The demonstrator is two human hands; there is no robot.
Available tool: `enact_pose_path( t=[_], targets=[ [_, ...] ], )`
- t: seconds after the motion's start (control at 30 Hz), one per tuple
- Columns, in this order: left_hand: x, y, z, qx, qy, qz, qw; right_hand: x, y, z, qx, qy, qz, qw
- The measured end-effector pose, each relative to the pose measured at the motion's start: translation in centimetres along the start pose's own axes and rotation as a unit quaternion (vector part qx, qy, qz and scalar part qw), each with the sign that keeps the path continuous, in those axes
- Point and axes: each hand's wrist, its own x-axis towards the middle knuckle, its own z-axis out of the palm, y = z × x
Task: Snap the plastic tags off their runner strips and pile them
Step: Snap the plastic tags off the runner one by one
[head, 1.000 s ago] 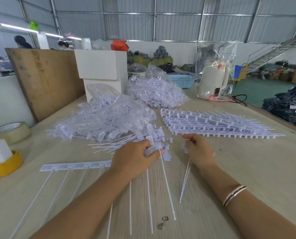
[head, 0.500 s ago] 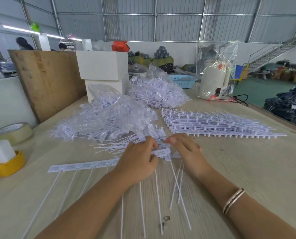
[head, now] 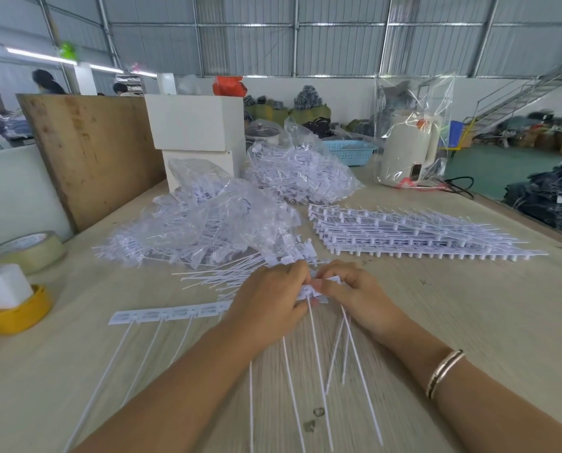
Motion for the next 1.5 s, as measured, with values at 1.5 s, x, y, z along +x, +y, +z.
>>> enact_pose_path(
  t=[1.5],
  targets=[
    [-0.2, -2.2, 1.0, -0.257, -0.038, -0.100, 0.960, 0.0, 0.3, -0.6, -0.054, 0.054, -0.083, 0.994]
  ],
)
